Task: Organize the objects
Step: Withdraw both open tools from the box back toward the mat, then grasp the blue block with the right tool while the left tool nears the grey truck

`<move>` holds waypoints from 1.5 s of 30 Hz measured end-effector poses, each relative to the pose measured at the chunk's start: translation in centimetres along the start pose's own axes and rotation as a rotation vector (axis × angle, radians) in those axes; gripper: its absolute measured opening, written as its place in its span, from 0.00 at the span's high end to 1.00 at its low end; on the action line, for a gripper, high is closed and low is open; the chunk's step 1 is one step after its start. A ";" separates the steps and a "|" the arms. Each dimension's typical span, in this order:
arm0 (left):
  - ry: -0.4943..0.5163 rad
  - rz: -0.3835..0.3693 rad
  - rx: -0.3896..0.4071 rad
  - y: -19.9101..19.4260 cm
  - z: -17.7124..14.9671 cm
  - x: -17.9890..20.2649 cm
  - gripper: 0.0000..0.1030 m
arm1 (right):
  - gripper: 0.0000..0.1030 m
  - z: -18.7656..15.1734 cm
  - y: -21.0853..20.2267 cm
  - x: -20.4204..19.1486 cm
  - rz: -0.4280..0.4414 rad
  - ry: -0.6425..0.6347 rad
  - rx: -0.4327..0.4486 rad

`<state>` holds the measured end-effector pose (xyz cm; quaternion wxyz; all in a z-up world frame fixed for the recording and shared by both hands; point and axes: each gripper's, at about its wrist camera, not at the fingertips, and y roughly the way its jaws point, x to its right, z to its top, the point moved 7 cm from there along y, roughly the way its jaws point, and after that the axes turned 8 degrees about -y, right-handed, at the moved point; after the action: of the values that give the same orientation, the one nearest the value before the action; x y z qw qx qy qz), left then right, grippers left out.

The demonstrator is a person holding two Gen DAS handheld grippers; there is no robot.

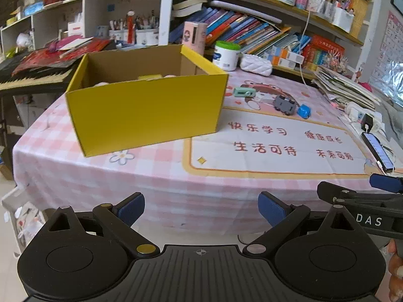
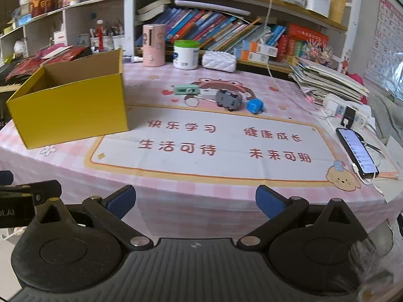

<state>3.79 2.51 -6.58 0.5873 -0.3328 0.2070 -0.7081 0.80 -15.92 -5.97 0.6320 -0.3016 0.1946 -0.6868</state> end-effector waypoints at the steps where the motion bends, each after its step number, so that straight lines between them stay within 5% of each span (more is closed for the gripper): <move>1: 0.001 -0.003 0.003 0.1 0.2 0.2 0.05 | 0.00 0.1 0.1 0.3 -0.004 0.004 0.000; 30: -0.013 0.021 0.026 9.4 7.0 9.2 0.05 | 0.00 6.9 10.4 10.1 0.043 -0.002 0.004; 45: -0.015 0.091 0.018 14.0 9.8 14.3 0.05 | 0.04 9.5 16.8 16.3 0.126 0.012 -0.019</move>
<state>19.19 -13.55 -6.10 0.6235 -0.3228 0.2111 -0.6800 19.39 -33.03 -7.01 0.6700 -0.2908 0.2235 -0.6455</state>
